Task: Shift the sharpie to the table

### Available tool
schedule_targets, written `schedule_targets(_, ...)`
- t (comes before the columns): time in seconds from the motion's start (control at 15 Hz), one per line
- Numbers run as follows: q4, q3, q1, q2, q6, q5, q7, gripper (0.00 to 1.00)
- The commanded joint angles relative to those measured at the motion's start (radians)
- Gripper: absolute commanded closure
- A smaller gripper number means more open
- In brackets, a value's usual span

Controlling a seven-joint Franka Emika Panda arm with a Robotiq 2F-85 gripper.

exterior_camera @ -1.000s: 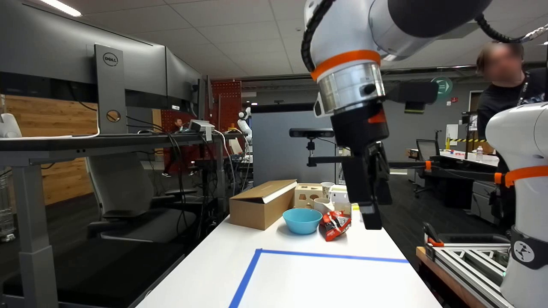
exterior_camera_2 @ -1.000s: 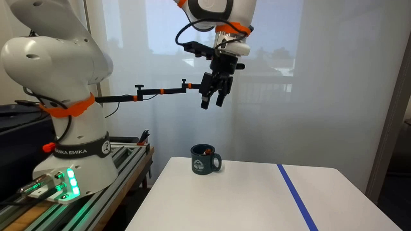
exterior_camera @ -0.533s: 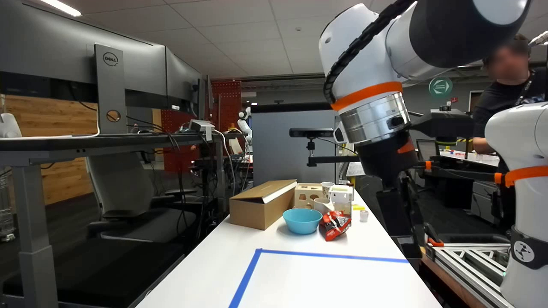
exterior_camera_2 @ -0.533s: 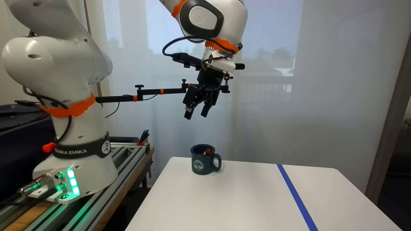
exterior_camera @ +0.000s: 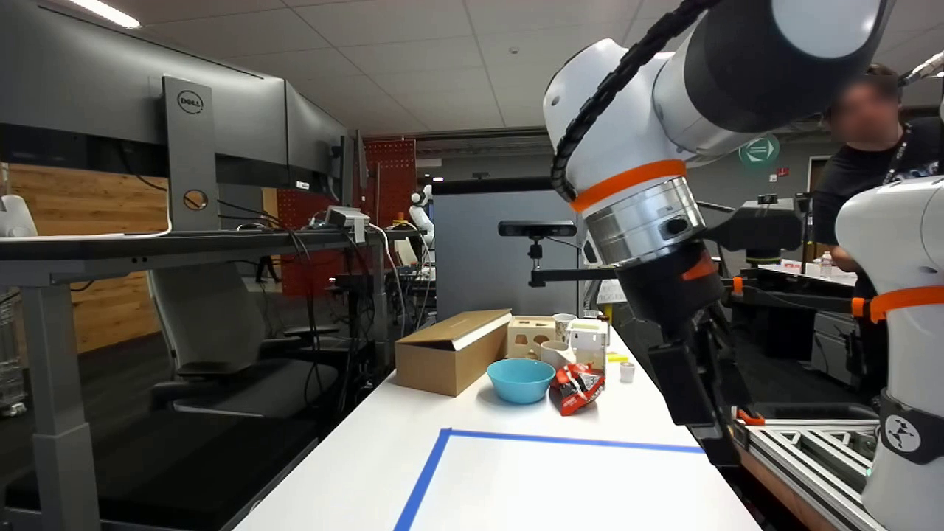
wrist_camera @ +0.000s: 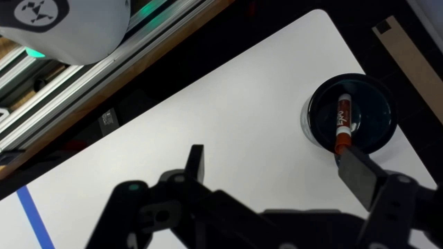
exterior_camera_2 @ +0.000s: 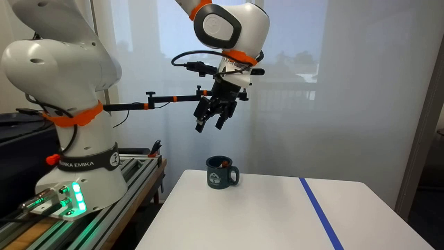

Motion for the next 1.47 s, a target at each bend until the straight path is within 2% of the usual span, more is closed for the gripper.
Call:
schedule_targets(0.0,-0.042,-0.008,0.010,0.023,0.055,0.108,0.068,0.00)
schedule_targets(0.33,-0.106,-0.012,0.028,0.066,0.253,0.244,0.053,0.00)
schedule_targets(0.73,-0.094,-0.005,0.083,0.180,0.463,0.464,0.019,0.00)
schedule_targets(1.07,-0.094,0.007,0.105,0.275,0.546,0.528,0.022,0.00)
schedule_targets(1.4,-0.082,0.018,0.124,0.329,0.567,0.581,0.007,0.00)
